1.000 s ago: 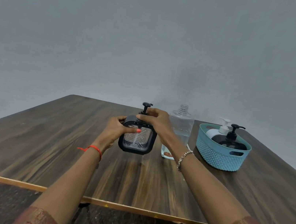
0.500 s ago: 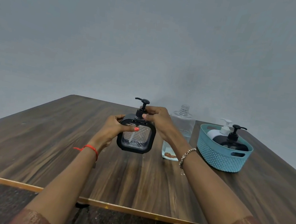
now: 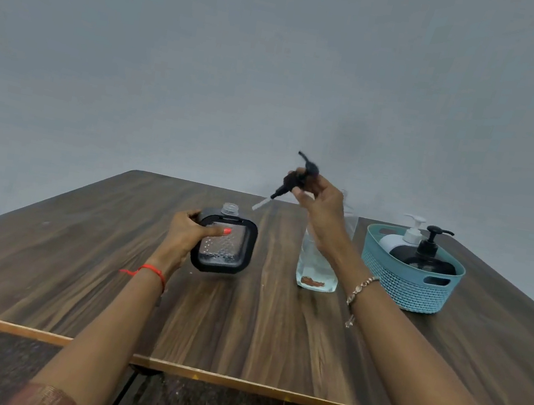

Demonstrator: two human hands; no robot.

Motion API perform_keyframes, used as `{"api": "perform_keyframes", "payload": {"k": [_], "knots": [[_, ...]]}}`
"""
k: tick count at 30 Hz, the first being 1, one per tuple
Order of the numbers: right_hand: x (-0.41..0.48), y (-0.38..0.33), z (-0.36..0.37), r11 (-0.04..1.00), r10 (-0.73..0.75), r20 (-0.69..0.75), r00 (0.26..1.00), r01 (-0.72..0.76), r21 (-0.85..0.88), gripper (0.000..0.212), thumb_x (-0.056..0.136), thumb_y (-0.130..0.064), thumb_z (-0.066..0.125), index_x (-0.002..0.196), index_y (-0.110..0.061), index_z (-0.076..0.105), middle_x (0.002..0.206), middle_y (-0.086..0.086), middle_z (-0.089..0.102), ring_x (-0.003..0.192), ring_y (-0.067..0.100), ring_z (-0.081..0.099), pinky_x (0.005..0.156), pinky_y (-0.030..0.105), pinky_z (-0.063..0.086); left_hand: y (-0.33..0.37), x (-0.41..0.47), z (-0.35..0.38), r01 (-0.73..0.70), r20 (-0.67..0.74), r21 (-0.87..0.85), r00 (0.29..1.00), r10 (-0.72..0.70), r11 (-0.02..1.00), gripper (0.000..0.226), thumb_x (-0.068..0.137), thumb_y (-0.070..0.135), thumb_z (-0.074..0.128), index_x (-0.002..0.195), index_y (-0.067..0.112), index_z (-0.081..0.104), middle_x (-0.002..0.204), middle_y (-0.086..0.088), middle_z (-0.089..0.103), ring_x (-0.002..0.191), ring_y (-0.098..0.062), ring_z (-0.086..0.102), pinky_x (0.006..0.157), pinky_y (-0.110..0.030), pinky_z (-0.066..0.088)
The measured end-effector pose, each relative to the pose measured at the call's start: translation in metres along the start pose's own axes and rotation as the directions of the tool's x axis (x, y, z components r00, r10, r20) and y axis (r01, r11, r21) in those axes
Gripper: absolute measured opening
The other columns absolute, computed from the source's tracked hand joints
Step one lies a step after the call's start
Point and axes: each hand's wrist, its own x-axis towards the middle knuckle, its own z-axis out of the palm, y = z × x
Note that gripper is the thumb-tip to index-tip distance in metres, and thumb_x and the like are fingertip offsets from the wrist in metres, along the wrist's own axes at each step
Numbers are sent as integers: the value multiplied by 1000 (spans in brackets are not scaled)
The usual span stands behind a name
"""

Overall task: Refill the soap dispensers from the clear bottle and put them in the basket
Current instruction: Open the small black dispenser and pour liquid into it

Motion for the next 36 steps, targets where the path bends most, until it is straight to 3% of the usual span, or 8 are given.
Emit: {"api": "perform_keyframes", "payload": {"k": [4,10,14,17,21,26,29,36], "knots": [[-34,40,-12,827,11,297,955,158,-540,37,81,7,60,115,-9,61,112,3,61,94,4,51,86,19,46,1,1,-5,-32,-108,-27,994,29,999,29,64,0,81,81,11,61,75,0,63,61,-10,63,49,-16,51],[-79,92,-27,637,76,644,761,460,-619,31,79,13,49,104,0,61,108,14,62,103,25,54,93,36,43,7,4,13,-52,-79,-55,996,48,997,35,64,2,81,92,8,62,79,-1,66,62,-7,64,51,-17,51],[-76,90,-35,610,31,557,830,425,-668,53,73,19,45,116,-7,62,120,8,62,115,18,54,101,27,41,5,11,26,-38,-36,-69,999,36,997,38,64,5,82,95,12,61,87,-1,67,77,-17,65,74,-34,54],[-63,73,-46,717,-228,170,959,283,-636,45,68,19,46,96,-8,68,99,3,68,91,2,55,79,17,43,5,14,38,-45,-6,-83,999,45,995,37,64,3,82,94,11,62,87,0,68,78,-18,65,78,-36,53],[-40,51,-67,831,-372,-267,889,191,-523,37,69,9,62,99,-9,51,98,8,52,93,14,47,80,14,38,3,18,55,-53,14,-86,998,54,995,43,63,4,82,100,8,61,89,-2,68,80,-19,65,77,-35,54],[-2,67,-87,942,166,-155,974,-203,-268,92,57,-23,87,132,-13,36,126,5,50,112,18,52,97,33,46,1,29,70,-54,10,-63,998,55,997,49,59,9,85,103,8,63,99,-8,70,90,-24,67,81,-39,55],[9,75,-90,927,374,39,927,-371,-62,86,48,-24,89,124,-8,53,117,13,65,104,27,65,86,39,56,3,31,76,-67,9,-43,998,67,997,53,57,10,87,105,7,63,100,-8,70,88,-22,68,79,-37,56],[1,71,-80,924,283,-180,942,-319,-212,65,39,-41,91,95,-20,66,90,-2,73,84,15,70,76,35,59,10,29,87,-102,7,-34,995,102,994,51,58,8,86,103,11,61,91,1,69,82,-14,66,71,-29,54]]}}
